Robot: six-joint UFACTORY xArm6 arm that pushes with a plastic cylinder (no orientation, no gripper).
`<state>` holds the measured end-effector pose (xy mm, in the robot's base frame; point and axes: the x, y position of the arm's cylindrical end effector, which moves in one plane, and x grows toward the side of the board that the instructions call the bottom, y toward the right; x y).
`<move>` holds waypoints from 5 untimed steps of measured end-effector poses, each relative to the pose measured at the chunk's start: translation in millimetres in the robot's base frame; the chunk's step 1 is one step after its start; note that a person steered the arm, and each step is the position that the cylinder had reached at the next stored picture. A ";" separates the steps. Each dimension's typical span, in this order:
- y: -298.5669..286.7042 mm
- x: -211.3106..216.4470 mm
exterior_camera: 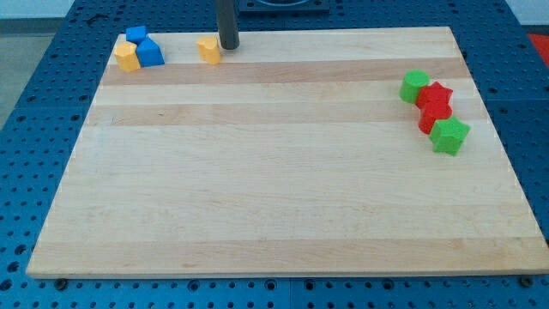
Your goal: Move the yellow heart towards group of the blocks
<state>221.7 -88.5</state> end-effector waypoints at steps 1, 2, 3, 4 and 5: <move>41.2 7.7; 52.4 18.7; 37.6 18.8; 14.0 18.8; 13.3 19.3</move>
<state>241.0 -75.3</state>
